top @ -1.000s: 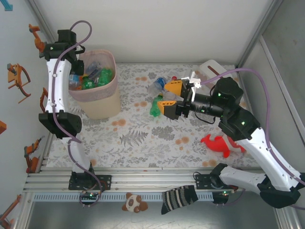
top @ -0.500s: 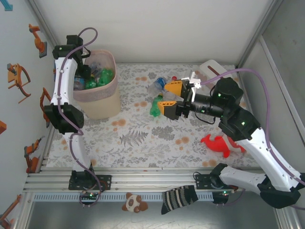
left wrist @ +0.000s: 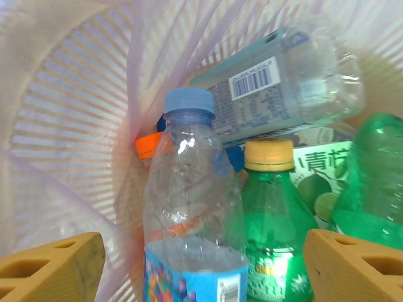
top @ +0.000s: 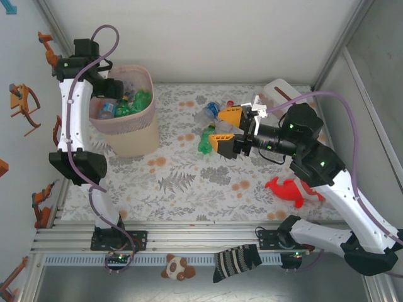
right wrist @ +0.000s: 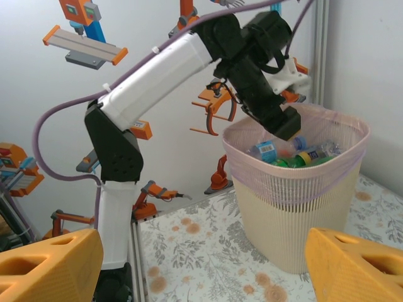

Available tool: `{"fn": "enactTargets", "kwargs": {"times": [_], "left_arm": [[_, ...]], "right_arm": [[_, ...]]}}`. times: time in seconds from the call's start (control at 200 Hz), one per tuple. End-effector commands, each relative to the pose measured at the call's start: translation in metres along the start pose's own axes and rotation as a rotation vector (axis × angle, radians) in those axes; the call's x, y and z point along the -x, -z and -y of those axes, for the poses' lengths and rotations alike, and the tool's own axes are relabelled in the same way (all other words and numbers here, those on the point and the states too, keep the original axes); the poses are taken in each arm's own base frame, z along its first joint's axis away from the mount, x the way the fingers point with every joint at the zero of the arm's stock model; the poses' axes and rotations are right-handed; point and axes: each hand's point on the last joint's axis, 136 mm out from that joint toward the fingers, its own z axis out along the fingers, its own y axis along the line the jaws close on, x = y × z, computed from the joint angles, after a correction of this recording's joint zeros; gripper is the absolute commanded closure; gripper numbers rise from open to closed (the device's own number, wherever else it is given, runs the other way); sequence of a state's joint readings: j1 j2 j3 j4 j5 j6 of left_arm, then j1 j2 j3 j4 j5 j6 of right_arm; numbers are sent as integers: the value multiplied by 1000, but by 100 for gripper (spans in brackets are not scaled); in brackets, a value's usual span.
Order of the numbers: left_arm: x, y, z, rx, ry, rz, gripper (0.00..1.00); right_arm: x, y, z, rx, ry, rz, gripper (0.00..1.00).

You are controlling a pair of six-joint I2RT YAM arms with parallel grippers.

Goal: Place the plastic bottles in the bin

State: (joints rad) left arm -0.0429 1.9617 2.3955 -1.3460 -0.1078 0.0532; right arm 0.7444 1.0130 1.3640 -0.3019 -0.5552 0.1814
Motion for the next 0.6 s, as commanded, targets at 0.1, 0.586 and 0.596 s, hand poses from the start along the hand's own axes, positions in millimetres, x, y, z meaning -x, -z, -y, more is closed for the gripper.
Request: {"fn": "enactTargets", "kwargs": {"times": [0.1, 0.586, 0.596], "left_arm": [[2, 2, 2, -57, 22, 12, 42], [-31, -64, -7, -106, 64, -155, 64], [-32, -65, -6, -108, 64, -158, 64]], "right_arm": [[5, 4, -6, 7, 29, 26, 17], [0, 1, -2, -1, 20, 19, 17], [0, 1, -2, -2, 19, 19, 17]]}}
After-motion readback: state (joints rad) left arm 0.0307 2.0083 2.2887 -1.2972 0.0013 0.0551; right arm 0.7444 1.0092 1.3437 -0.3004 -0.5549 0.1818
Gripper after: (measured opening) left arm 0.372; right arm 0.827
